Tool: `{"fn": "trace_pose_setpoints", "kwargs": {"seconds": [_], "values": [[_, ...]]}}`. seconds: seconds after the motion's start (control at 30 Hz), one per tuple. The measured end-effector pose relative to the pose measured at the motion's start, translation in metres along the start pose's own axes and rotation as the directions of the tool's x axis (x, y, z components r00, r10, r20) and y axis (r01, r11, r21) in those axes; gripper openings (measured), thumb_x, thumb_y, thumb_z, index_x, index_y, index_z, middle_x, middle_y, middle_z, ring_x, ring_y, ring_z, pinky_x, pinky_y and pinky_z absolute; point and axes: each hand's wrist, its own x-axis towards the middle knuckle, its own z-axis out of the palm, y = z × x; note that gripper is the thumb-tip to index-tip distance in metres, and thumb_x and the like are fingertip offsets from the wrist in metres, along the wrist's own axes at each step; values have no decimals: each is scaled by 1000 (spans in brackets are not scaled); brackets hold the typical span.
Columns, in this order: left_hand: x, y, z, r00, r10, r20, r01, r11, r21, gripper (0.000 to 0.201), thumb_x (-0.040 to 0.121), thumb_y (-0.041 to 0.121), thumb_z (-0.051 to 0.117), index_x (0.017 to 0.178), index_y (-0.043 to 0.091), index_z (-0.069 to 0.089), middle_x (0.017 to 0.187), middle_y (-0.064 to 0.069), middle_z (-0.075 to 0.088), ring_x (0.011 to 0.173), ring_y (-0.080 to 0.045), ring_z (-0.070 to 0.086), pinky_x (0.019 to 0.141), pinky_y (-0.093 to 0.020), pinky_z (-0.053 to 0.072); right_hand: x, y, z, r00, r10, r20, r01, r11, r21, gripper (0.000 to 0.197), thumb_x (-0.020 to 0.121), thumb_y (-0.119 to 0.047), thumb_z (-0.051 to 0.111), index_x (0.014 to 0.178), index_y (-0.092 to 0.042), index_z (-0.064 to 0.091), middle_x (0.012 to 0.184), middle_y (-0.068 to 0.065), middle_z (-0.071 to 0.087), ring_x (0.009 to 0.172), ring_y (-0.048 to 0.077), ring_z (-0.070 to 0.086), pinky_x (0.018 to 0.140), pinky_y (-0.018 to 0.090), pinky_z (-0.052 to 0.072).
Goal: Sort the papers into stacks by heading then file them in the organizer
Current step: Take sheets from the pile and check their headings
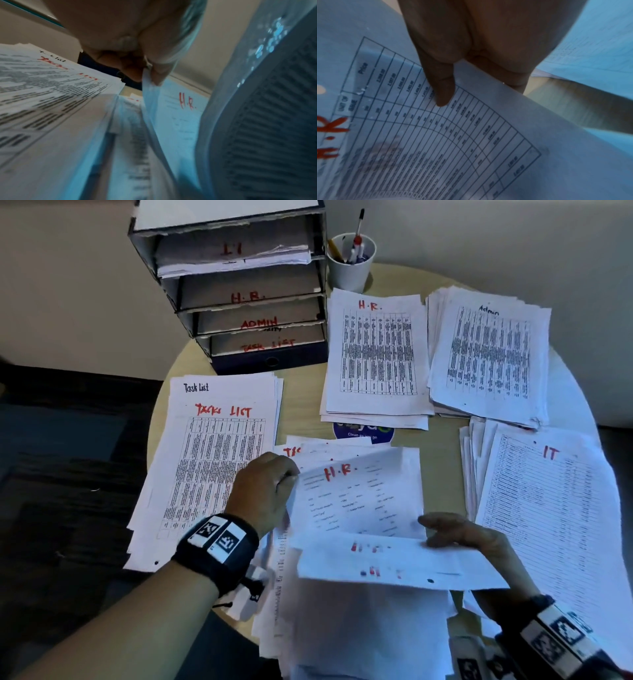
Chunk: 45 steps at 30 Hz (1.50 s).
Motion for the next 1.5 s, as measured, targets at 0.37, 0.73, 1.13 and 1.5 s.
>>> {"fn": "trace_pose_setpoints", "kwargs": {"seconds": [0.37, 0.73, 1.13, 1.5], "values": [[-38, 78, -34, 992, 47, -121, -108, 815, -569, 11, 90, 16, 63, 91, 27, 65, 95, 13, 70, 88, -1, 65, 79, -13, 48, 5, -11, 8, 986, -167, -27, 159, 968, -193, 5, 71, -21, 77, 73, -17, 79, 93, -3, 76, 83, 16, 72, 66, 22, 55], [-30, 56, 17, 901, -297, 317, 433, 563, -704, 34, 90, 19, 63, 123, 23, 59, 116, 6, 73, 110, -16, 67, 97, -38, 54, 36, -16, 30, 938, -96, -333, 6, 966, -260, 22, 79, 0, 74, 96, -15, 73, 87, -4, 77, 86, 21, 74, 71, 29, 57], [2, 60, 7, 872, -383, 305, 470, 484, -738, 16, 94, 0, 55, 98, 14, 60, 88, -3, 73, 77, -14, 68, 69, -27, 54, 36, -20, 35, 948, -34, -316, -97, 915, -391, 20, 83, -3, 72, 98, -16, 68, 84, -6, 75, 81, 12, 72, 64, 22, 53], [-5, 57, 19, 843, -324, 431, 524, 679, -515, 24, 97, 23, 48, 120, 24, 55, 122, 9, 65, 111, -13, 58, 95, -35, 46, 38, -37, 43, 940, 46, -338, -109, 980, -169, 31, 85, 5, 67, 110, -12, 63, 92, 1, 76, 84, 13, 73, 64, 13, 54]]}}
